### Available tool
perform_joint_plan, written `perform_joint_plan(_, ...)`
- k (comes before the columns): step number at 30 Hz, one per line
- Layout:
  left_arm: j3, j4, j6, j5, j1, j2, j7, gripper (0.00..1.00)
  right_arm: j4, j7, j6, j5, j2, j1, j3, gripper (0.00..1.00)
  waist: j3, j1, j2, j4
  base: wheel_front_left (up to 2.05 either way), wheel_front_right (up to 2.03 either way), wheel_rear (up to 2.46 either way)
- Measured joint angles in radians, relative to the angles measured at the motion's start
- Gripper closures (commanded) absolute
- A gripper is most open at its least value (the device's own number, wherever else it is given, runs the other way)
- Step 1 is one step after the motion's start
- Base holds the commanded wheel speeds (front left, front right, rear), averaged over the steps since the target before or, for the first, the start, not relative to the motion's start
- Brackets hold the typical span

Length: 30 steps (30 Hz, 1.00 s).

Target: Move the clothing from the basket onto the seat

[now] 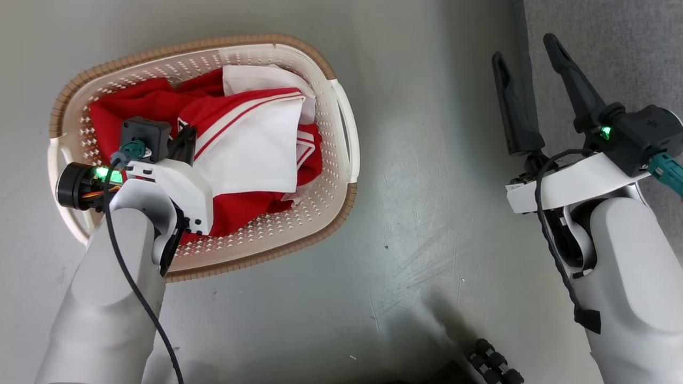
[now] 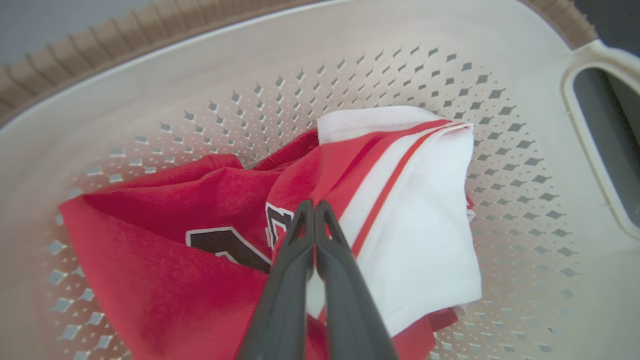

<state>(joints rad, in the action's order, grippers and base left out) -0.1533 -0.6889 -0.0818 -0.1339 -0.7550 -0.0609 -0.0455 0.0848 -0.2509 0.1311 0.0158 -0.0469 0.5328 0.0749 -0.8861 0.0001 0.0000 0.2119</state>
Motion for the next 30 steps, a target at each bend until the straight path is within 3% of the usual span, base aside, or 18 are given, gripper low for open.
perform_joint_plan(18,0.051,0.044,0.001,-0.092,0.087,0.025,0.228,1.0,0.022,-0.005,0.0,-0.017,-0.027,0.008,-0.029,0.0,0.129,0.0,0.0,-0.059,0.0,0.0,0.0)
perform_joint_plan(30,0.036,0.08,-0.009,-0.131,0.146,0.03,0.273,1.0,0.048,-0.005,0.0,-0.027,-0.051,-0.034,-0.052,0.0,0.248,0.0,0.0,-0.099,0.0,0.0,0.0)
